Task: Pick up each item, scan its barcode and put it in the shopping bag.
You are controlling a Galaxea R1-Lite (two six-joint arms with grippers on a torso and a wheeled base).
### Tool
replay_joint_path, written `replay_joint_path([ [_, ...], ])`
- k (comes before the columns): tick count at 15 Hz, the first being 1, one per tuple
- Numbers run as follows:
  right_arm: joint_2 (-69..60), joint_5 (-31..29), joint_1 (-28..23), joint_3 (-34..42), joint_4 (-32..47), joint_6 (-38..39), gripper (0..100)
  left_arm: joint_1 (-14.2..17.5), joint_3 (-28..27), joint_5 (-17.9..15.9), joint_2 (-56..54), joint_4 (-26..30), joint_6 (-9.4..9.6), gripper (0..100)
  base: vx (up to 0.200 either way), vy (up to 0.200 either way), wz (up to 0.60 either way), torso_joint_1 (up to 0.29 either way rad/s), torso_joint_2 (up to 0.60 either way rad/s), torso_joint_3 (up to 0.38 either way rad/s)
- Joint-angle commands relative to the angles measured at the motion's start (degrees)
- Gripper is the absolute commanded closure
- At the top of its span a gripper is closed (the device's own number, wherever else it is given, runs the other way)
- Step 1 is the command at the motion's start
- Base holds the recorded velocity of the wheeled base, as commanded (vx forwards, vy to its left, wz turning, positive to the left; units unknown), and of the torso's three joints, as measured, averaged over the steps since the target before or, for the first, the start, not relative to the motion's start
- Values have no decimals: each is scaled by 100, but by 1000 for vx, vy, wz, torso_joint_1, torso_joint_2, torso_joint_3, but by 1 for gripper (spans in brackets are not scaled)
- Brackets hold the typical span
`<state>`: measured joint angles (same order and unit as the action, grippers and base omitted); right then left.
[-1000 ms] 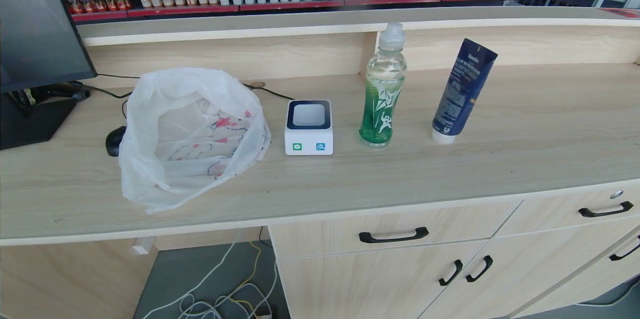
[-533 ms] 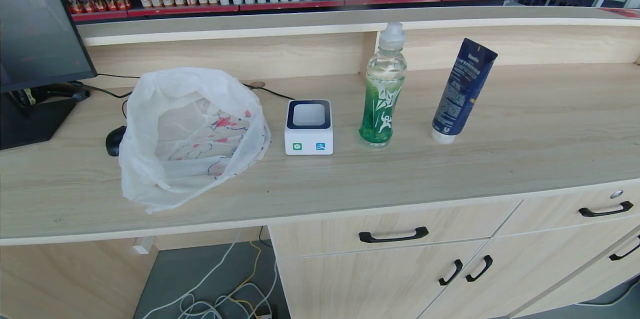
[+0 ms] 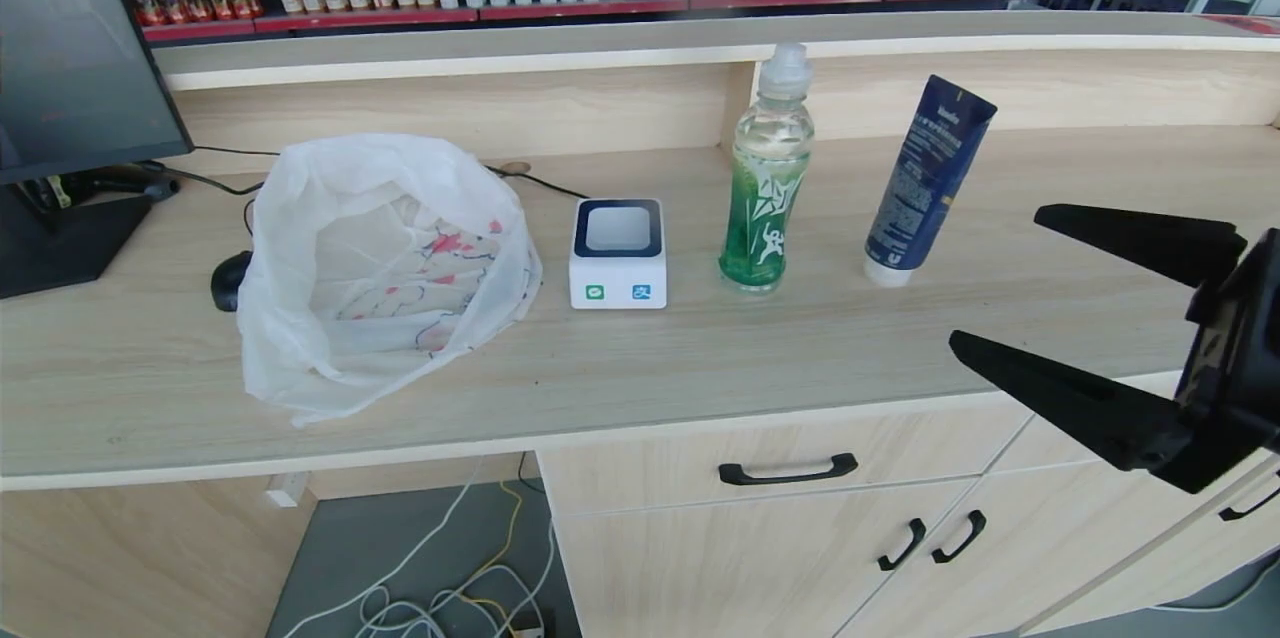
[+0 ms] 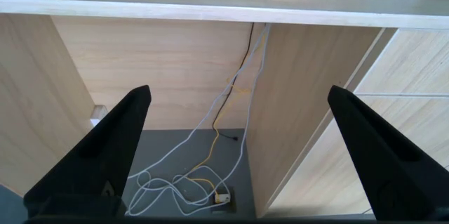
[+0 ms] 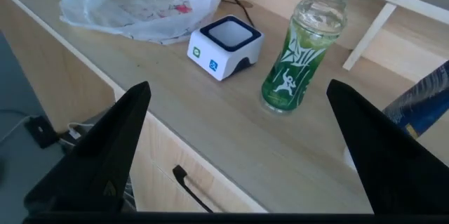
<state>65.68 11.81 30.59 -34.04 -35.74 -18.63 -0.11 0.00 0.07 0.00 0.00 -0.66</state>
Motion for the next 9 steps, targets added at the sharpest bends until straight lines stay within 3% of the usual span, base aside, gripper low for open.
replay_joint_path([
  [1, 753, -206, 176, -182, -179, 26, 0, 2, 0, 1, 0, 0, -4, 0, 0, 0, 0, 0, 0, 0],
  [2, 771, -373, 220, -217, -179, 35, 0, 2, 0, 1, 0, 0, -4, 0, 0, 0, 0, 0, 0, 0],
  [5, 823, -1753, 624, -288, -223, 377, 0, 2, 0, 1, 0, 0, -4, 0, 0, 0, 0, 0, 0, 0],
  [9, 1210, -2456, 668, -420, -732, 404, 0, 2, 0, 1, 0, 0, -4, 0, 0, 0, 0, 0, 0, 0],
])
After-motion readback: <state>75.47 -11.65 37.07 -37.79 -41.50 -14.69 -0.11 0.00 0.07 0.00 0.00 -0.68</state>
